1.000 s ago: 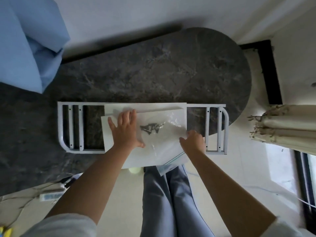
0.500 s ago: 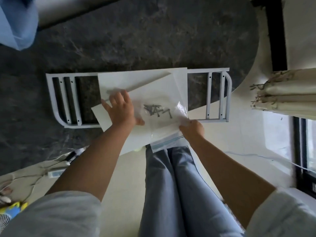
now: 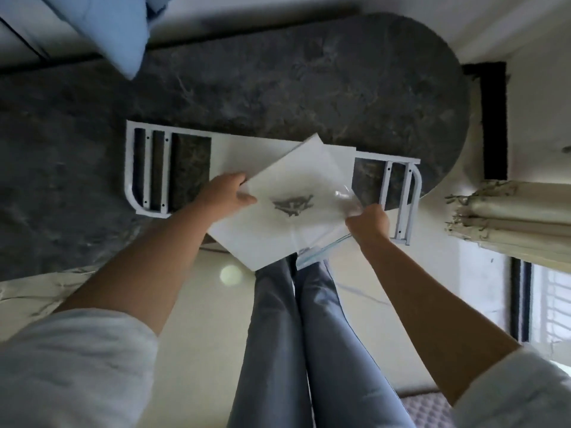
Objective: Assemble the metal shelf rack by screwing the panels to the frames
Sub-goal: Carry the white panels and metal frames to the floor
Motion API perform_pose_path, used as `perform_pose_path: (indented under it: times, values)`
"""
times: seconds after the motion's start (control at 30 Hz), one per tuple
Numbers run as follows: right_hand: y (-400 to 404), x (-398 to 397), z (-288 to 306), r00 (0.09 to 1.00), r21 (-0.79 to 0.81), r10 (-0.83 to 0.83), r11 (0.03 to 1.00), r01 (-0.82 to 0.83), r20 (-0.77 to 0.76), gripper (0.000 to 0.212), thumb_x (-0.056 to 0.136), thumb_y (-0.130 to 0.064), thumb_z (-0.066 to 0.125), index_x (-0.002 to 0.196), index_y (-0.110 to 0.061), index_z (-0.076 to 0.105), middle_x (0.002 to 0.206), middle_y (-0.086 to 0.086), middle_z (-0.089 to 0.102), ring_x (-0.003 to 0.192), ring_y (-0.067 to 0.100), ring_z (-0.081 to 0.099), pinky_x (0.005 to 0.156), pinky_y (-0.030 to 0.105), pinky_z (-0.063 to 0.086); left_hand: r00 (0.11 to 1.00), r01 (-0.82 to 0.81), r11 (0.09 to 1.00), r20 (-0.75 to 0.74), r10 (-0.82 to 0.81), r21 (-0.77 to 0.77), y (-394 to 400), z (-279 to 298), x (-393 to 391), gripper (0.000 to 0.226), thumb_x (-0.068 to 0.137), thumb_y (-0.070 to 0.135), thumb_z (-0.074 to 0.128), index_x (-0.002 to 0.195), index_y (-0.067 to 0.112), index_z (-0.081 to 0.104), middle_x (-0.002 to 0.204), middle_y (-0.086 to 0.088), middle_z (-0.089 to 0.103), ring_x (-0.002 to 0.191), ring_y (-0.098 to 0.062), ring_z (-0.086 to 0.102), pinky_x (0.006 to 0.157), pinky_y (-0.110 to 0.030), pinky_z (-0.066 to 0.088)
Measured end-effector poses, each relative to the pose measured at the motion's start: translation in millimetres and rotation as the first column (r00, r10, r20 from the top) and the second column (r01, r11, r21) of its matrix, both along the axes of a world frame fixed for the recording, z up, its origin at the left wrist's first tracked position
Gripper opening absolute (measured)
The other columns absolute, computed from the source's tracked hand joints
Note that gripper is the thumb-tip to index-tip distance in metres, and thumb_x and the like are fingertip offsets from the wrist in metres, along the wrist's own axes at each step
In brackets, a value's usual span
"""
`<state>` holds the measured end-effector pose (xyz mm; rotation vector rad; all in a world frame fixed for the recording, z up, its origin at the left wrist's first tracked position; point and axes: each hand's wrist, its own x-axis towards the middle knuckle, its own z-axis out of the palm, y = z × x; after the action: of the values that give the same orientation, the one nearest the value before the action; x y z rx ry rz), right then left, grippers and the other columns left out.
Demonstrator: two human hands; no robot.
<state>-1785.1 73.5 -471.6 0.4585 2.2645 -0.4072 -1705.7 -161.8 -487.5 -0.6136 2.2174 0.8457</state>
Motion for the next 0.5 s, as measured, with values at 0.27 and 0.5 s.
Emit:
perform_pose_path:
  times: [0.27,0.5]
  values:
    - [-18,-14,44,0.968,-0.046,0.231,0.971,-0.236,-0.099,0.015,0.089,-0.014,0.053,0.093,-0.004,0.063,0.083,0.011,0.061,0.083,0.025,0.055,0.055,0.021,0.035,0.951,-0.283,0.957,-0.114,0.288,0.058,34,48,37,0.029,0.092,0.028,0.055,0.077,0.011,0.037,0.067,-0.001,0.042,0.071,-0.023,0.045,0.06,-0.03,0.027]
    - [-38,52,79,0.708,-0.169,0.675,0.688,-0.706,-0.207,0.029,0.094,-0.021,0.048,0.106,0.0,0.064,0.111,0.013,0.066,0.103,0.027,0.06,0.079,0.024,0.041,0.666,-0.731,0.677,-0.311,0.678,-0.09,95,80,114,0.025,0.093,0.026,0.051,0.08,0.011,0.035,0.061,0.006,0.029,0.069,-0.019,0.039,0.063,-0.027,0.025]
